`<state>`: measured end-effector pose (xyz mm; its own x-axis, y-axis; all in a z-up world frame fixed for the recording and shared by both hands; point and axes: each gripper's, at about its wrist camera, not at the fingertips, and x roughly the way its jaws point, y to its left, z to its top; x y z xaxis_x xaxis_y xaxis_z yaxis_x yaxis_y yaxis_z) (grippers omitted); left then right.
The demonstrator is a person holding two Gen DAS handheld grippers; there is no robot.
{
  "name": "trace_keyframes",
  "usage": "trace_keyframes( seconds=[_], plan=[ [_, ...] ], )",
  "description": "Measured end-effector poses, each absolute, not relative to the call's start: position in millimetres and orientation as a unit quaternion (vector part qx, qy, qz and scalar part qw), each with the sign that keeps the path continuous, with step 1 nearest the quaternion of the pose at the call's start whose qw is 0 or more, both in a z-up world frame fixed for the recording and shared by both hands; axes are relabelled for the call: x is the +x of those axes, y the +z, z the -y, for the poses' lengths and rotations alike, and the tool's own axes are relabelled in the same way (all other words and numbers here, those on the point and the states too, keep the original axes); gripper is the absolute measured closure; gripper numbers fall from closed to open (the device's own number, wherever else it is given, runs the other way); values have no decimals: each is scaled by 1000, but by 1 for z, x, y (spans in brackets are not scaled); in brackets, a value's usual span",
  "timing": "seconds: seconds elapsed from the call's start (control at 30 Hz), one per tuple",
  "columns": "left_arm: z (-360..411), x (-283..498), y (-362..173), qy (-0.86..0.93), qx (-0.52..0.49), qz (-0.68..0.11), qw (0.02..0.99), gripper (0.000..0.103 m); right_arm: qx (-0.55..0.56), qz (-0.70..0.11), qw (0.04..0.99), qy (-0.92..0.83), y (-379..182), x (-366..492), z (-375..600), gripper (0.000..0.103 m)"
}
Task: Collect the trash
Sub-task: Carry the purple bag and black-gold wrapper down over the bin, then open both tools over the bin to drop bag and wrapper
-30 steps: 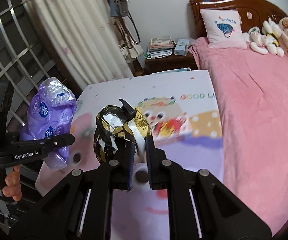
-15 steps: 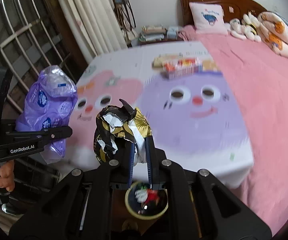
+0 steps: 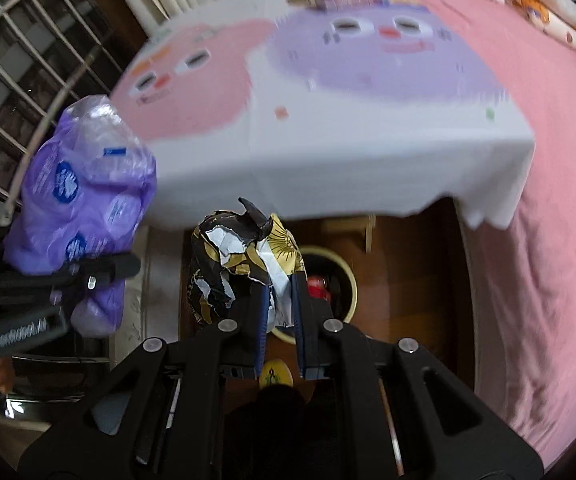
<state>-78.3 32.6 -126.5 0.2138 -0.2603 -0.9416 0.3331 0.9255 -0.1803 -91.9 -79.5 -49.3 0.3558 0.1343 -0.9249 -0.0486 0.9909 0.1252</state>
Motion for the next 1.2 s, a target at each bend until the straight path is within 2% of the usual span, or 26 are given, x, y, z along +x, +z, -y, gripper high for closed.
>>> trace_keyframes(
  seconds=[0.23,0.5,0.7,0.77,0.83,0.9,0.93,0.97,1.0,1.03,1.07,1.1,1.2],
  plan=[
    [-26,-107,-238,-172,57,-629,756,89,51,-605,794,19,-163,-87,93,94],
    [-25,-103,-371,-166,64,-663,727,88,38,-639,768,19,-299,-77,93,94],
    [-31,-82,-429,-158,43,-666,727,86,45,-650,759,11,-373,-58,107,93],
    [-31,-81,-439,-155,34,-666,729,79,48,-654,755,14,-390,-56,111,92],
    [-28,-74,-445,-144,33,-663,734,61,52,-655,754,15,-405,-52,116,91],
    [-33,-70,-448,-128,34,-663,736,50,62,-656,752,13,-413,-46,121,83],
    [-39,-70,-450,-121,27,-666,736,39,66,-657,751,10,-416,-43,124,81],
    [-45,-70,-452,-115,20,-667,736,33,73,-657,750,8,-419,-42,127,75],
    [-50,-70,-452,-107,14,-669,735,21,78,-656,750,8,-419,-40,129,68],
    [-61,-70,-452,-101,9,-670,735,14,82,-656,751,9,-416,-39,129,64],
    [-68,-71,-451,-97,4,-668,738,14,85,-654,752,12,-415,-38,129,56],
    [-75,-74,-447,-91,3,-664,742,14,86,-651,754,16,-412,-38,129,54],
    [-80,-72,-445,-84,5,-657,749,13,80,-648,757,20,-408,-36,129,53]
  ],
)
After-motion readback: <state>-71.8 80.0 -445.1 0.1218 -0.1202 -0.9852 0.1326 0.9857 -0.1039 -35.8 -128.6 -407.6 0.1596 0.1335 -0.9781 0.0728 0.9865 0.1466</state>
